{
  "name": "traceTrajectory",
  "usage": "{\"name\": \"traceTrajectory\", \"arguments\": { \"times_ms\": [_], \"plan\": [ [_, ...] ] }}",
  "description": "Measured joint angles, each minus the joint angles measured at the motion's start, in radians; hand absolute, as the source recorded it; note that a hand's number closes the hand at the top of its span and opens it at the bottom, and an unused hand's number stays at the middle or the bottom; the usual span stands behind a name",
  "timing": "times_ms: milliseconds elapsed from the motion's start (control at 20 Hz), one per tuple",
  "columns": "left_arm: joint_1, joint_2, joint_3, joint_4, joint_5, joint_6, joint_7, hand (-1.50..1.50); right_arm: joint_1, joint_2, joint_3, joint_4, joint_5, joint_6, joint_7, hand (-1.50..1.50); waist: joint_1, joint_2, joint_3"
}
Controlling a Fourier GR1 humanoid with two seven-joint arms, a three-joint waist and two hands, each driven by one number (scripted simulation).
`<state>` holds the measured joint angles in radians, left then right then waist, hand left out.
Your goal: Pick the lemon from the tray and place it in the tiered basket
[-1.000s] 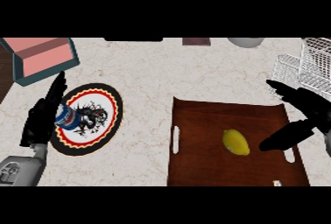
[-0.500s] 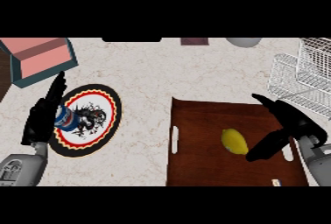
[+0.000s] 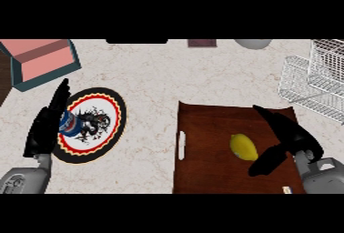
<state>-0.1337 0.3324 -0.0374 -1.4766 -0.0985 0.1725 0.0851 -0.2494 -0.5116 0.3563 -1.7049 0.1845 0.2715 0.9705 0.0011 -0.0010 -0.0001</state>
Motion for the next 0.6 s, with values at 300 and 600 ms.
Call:
{"name": "traceTrajectory", "arguments": {
  "times_ms": [300, 600],
  "plan": [
    [-0.030, -0.014, 0.030, 0.034, -0.013, -0.024, -0.008, 0.00, 0.019, 0.026, -0.012, -0.029, 0.089, 0.022, -0.005, -1.50, -0.002, 0.001, 0.000],
    [-0.002, -0.015, 0.057, -0.003, -0.020, -0.053, -0.004, 0.00, 0.054, 0.051, -0.027, -0.038, 0.137, 0.057, -0.017, -1.50, 0.000, 0.000, 0.000]
  ]
}}
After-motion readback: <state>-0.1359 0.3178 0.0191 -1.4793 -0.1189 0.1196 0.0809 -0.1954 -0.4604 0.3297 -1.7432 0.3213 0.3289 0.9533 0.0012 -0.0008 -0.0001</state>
